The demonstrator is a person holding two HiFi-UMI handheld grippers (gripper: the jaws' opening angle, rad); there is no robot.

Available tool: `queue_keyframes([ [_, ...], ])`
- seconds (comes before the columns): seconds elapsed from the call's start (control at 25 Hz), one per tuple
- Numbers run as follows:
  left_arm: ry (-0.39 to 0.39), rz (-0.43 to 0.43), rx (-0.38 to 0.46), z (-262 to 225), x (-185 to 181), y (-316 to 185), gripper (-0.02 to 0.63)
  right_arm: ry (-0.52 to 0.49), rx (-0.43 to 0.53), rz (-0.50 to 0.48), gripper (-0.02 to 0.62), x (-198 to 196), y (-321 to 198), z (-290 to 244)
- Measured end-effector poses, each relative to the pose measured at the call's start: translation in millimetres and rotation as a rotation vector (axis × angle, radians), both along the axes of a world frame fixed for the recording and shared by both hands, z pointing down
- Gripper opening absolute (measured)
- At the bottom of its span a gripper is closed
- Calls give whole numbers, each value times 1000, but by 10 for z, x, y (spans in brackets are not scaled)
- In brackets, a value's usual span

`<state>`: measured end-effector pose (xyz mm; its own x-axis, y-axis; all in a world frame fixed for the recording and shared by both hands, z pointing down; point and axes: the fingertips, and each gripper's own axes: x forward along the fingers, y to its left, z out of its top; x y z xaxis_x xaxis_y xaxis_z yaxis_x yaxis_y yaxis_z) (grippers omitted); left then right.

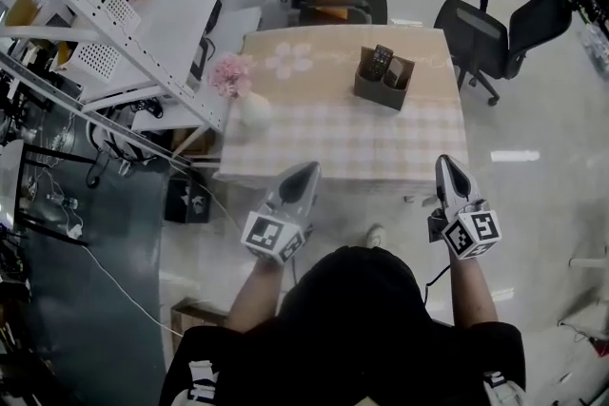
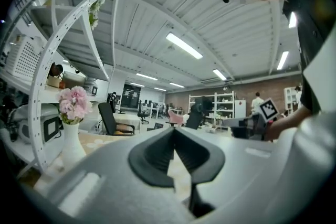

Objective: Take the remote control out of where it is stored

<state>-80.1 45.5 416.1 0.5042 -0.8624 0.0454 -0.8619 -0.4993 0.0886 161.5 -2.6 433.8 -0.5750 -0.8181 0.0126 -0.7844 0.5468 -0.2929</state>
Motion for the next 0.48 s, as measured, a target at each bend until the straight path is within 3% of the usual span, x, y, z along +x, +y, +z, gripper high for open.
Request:
queue_keyframes([
  [0.48, 22, -101, -18, 77, 360, -654, 0, 56, -17, -111, 5, 163, -999, 22],
])
